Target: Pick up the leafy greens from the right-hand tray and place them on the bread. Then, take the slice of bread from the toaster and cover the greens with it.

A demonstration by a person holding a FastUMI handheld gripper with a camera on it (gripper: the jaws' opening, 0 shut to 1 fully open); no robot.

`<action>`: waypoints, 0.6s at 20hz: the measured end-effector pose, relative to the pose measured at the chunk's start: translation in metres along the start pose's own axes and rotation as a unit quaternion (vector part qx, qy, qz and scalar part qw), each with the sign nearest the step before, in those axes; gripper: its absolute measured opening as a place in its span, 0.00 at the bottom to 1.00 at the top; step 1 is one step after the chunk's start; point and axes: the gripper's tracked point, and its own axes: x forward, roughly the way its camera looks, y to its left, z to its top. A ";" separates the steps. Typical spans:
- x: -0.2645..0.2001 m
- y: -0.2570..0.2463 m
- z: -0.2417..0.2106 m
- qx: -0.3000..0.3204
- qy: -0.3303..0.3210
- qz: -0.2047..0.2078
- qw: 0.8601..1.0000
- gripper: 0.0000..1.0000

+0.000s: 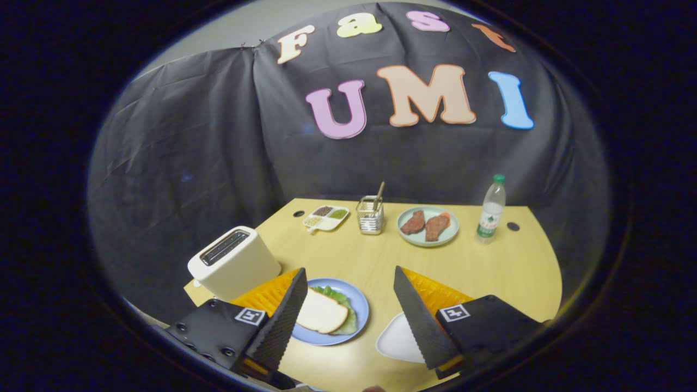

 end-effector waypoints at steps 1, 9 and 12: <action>-0.009 -0.004 0.008 -0.008 -0.015 -0.010 1.000 0.99; -0.081 -0.033 0.053 -0.039 -0.124 -0.079 0.988 0.99; -0.101 -0.047 0.066 -0.040 -0.154 -0.103 0.982 1.00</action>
